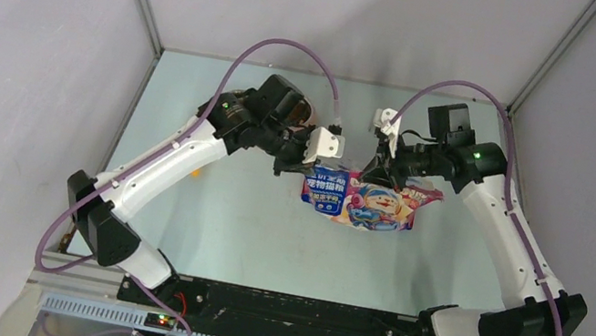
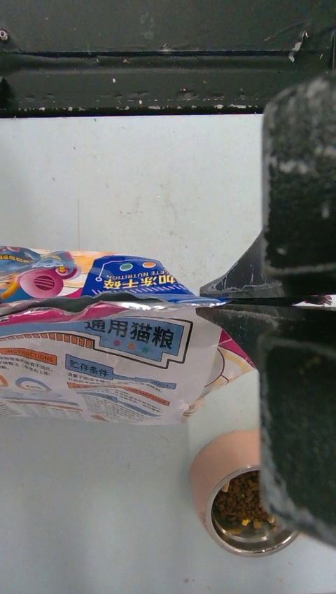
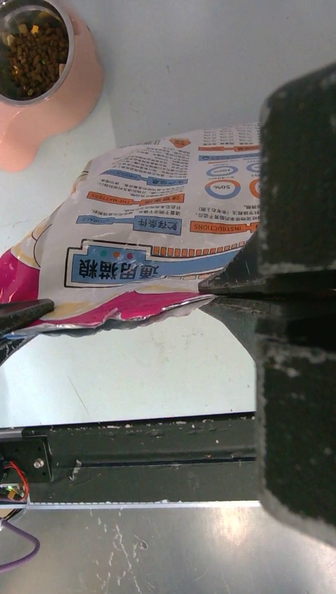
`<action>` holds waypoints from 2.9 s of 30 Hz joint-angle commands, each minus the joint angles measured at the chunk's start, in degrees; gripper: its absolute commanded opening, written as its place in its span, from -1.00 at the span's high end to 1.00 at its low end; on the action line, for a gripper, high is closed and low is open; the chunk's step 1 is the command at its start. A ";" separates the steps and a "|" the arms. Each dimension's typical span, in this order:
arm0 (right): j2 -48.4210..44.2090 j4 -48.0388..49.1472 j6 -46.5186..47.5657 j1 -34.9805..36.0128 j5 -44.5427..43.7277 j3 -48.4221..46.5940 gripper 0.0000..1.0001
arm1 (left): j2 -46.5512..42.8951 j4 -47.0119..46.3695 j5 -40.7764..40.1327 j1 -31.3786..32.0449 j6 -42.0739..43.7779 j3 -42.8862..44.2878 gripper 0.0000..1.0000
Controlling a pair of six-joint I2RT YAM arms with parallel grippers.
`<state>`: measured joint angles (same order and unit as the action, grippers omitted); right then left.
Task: Serve the pet food
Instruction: Close the pet food bag at the center of the board.
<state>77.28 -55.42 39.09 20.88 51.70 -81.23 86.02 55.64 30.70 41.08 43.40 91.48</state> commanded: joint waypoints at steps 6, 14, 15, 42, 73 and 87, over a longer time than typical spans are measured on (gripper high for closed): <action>-4.64 3.55 4.00 2.11 -0.86 -0.48 0.35 | 5.69 12.58 12.71 -5.76 2.00 10.08 1.00; -3.86 10.69 0.71 8.75 -5.84 0.99 0.03 | 11.74 25.52 18.85 -6.36 6.86 17.81 1.00; -3.46 11.43 -0.20 9.14 -7.26 1.25 0.03 | 11.77 25.98 18.99 -6.36 7.09 17.87 1.00; 10.28 -5.50 -5.57 2.96 17.92 -12.16 1.00 | 9.21 22.48 15.79 -6.36 4.20 15.43 1.00; 1.72 -10.08 0.60 4.40 -8.71 -7.82 0.94 | 8.20 20.83 13.72 -6.36 2.40 14.71 1.00; 5.60 -15.44 -1.74 -0.84 3.25 -14.99 1.00 | 7.81 18.24 10.73 -3.68 0.82 16.07 0.46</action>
<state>85.93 -73.60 41.65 20.38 50.83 -94.98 96.66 72.62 43.97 35.53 46.35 106.61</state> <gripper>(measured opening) 0.010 0.183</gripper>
